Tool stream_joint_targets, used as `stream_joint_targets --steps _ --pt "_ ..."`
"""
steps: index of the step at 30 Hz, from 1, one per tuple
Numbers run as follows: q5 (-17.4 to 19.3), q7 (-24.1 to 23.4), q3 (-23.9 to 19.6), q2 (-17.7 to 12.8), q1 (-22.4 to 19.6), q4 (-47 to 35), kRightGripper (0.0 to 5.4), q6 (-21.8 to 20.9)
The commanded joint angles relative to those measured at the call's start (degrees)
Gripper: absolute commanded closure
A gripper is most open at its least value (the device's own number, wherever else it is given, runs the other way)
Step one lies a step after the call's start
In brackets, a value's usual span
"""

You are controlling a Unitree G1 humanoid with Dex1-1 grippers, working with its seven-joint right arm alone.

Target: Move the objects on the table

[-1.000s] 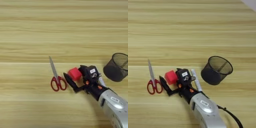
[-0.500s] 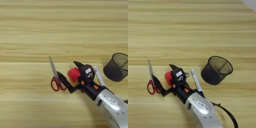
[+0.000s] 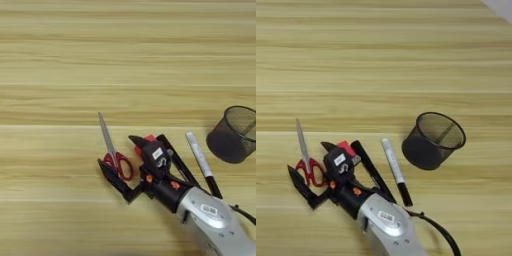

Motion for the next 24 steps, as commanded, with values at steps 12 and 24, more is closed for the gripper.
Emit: stream_joint_targets --steps 12,24 --pt "0.12 -0.98 -0.12 0.43 -1.95 4.07 0.04 -0.78" --pt "0.15 -0.98 1.07 1.44 -1.41 6.62 0.04 2.14"
